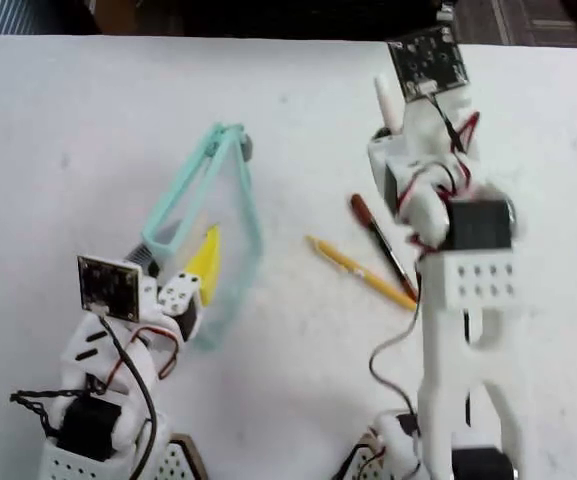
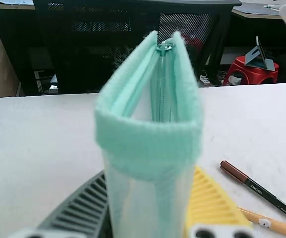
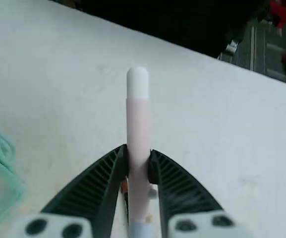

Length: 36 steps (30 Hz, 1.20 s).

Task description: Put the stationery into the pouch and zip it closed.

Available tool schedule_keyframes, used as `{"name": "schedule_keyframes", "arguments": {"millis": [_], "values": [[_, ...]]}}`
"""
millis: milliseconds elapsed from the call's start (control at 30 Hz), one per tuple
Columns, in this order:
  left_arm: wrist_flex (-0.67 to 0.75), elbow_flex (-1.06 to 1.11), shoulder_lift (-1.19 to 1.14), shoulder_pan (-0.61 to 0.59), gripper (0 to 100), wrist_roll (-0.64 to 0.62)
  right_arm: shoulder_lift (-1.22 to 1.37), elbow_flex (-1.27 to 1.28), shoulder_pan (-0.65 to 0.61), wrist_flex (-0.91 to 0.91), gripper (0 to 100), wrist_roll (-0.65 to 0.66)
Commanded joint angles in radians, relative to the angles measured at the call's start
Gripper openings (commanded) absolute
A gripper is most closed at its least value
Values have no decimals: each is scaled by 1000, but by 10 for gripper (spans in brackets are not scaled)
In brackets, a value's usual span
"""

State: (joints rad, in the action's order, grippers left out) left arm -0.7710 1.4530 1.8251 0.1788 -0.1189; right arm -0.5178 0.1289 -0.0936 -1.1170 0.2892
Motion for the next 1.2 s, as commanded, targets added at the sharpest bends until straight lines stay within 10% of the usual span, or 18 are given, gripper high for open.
{"name": "schedule_keyframes", "arguments": {"millis": [0, 1167], "values": [[9, -11, 5, 8, 169, -5, -133, -34, -15, -2, 15, 0], [-6, -12, 5, 104, 169, 64, -539, 95, -360, 147, 17, -8]]}}
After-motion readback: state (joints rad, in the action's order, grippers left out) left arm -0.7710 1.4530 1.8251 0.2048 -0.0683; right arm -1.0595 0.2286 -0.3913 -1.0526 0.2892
